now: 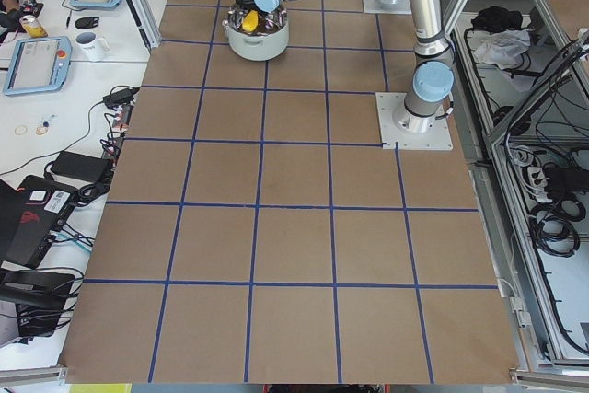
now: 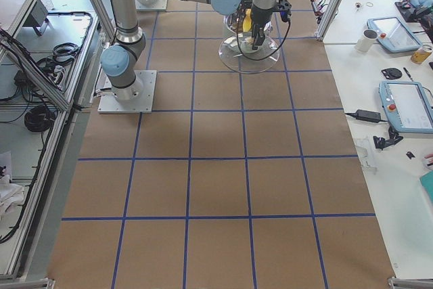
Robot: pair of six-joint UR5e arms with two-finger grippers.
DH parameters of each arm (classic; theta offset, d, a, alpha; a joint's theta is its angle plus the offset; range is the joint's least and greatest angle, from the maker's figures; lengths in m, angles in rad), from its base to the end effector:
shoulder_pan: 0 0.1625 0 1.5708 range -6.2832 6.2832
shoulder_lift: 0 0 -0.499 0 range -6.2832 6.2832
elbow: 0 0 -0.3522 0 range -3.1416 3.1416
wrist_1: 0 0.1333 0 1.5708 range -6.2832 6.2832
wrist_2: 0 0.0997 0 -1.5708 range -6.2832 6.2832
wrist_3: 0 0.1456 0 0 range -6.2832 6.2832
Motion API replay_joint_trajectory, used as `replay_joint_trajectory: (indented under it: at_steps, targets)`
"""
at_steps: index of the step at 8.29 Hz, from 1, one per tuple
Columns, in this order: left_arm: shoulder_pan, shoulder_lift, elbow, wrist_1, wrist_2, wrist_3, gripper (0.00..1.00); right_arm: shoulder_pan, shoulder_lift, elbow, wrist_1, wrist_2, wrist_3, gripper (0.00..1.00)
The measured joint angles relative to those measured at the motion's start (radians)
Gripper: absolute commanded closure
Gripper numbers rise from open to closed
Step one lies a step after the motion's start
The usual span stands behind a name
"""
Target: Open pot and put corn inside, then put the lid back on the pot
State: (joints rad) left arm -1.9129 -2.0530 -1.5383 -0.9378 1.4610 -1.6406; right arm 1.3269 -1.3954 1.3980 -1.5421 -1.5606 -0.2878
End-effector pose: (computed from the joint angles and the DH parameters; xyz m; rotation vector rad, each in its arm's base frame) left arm -0.3664 -0.5839 0.3274 1.7587 -2.3415 0.0127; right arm 0.0018 -0.5511 0.5043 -0.0683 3.1225 0.0430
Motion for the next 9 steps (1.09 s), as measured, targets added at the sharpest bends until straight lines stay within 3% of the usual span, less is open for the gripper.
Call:
replay_joint_trajectory:
  at_steps: [5, 9]
  targets:
    - [0.0, 0.009, 0.001, 0.009, -0.005, 0.02, 0.0, 0.011, -0.003, -0.012, -0.005, 0.035, 0.012, 0.72]
    - [0.019, 0.108, 0.011, -0.02, -0.002, 0.41, 0.0, 0.075, -0.002, -0.017, -0.013, 0.055, 0.12, 0.71]
